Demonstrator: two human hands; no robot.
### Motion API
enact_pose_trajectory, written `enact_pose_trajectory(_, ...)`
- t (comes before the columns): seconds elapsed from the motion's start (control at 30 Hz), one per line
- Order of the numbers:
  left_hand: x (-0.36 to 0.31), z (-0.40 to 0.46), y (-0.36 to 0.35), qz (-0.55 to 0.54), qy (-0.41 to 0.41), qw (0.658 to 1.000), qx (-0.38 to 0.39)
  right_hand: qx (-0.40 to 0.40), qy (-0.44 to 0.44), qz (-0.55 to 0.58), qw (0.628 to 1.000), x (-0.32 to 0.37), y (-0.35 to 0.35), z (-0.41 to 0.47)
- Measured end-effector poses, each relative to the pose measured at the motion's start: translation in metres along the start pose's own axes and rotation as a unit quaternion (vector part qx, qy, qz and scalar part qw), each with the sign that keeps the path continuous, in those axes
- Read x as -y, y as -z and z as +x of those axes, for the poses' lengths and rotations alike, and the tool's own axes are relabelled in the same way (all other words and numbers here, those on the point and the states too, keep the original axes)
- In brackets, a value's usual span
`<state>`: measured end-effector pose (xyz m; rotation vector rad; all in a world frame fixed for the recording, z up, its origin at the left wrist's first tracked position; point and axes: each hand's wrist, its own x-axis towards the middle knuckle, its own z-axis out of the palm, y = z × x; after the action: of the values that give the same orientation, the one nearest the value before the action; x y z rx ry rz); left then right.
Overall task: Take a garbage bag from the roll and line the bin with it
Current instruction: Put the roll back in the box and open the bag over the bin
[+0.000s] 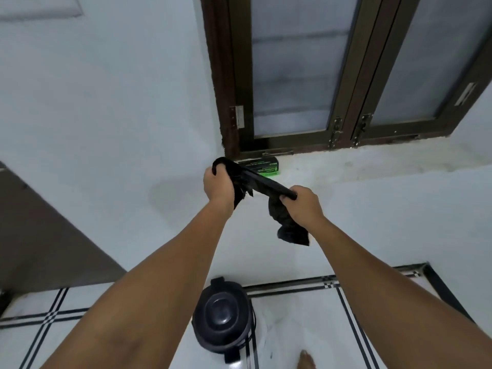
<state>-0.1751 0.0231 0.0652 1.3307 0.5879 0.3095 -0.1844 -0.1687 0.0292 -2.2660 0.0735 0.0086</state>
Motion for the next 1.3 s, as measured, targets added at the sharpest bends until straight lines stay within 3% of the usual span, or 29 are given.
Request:
enact_pose_trajectory(0.07,0.016,-0.008,0.025,0.114,-0.042,0.992,0.024,0.020,-0.028,0.039,0.999,0.005,-0.012,-0.016)
enact_pose_trajectory(0.1,0.026,-0.013,0.040,0.222,-0.111,0.968,0.028,0.027,-0.043,0.064,0.997,0.010,-0.018,-0.024)
enact_pose_trajectory(0.17,0.041,-0.029,0.061,0.408,-0.272,0.871,0.022,0.029,-0.081,0.123,0.989,0.022,-0.027,-0.034)
enact_pose_trajectory(0.27,0.047,-0.059,0.091,0.482,-0.462,0.739,0.088,0.029,-0.118,0.163,0.979,0.044,-0.036,-0.047)
enact_pose_trajectory(0.3,0.048,-0.065,0.101,0.484,-0.484,0.718,0.128,0.029,-0.127,0.170,0.977,0.049,-0.038,-0.051)
enact_pose_trajectory(0.4,0.045,-0.097,0.120,0.493,-0.420,0.719,0.252,0.031,-0.169,0.204,0.964,0.058,-0.045,-0.066)
enact_pose_trajectory(0.47,0.046,-0.117,0.125,0.519,-0.403,0.708,0.258,0.042,-0.194,0.223,0.954,0.060,-0.048,-0.075)
enact_pose_trajectory(0.53,0.050,-0.133,0.131,0.519,-0.388,0.727,0.226,0.067,-0.208,0.268,0.938,0.060,-0.047,-0.091)
enact_pose_trajectory(0.57,0.052,-0.137,0.133,0.501,-0.359,0.761,0.201,0.081,-0.208,0.317,0.922,0.059,-0.047,-0.099)
enact_pose_trajectory(0.63,0.054,-0.144,0.137,0.420,-0.252,0.861,0.137,0.133,-0.191,0.435,0.870,0.059,-0.045,-0.119)
enact_pose_trajectory(0.7,0.056,-0.153,0.142,0.345,-0.160,0.921,0.087,0.200,-0.162,0.485,0.836,0.056,-0.046,-0.141)
enact_pose_trajectory(0.8,0.055,-0.167,0.153,0.309,-0.096,0.942,0.086,0.253,-0.107,0.424,0.863,0.054,-0.059,-0.168)
enact_pose_trajectory(0.93,0.056,-0.173,0.167,0.325,-0.092,0.929,0.149,0.188,-0.078,0.318,0.926,0.060,-0.069,-0.182)
enact_pose_trajectory(1.13,0.052,-0.152,0.194,0.264,-0.063,0.957,0.103,0.170,-0.077,0.274,0.943,0.071,-0.074,-0.184)
enact_pose_trajectory(1.3,0.040,-0.127,0.216,0.011,0.085,0.996,-0.016,0.089,-0.132,0.317,0.935,0.072,-0.083,-0.175)
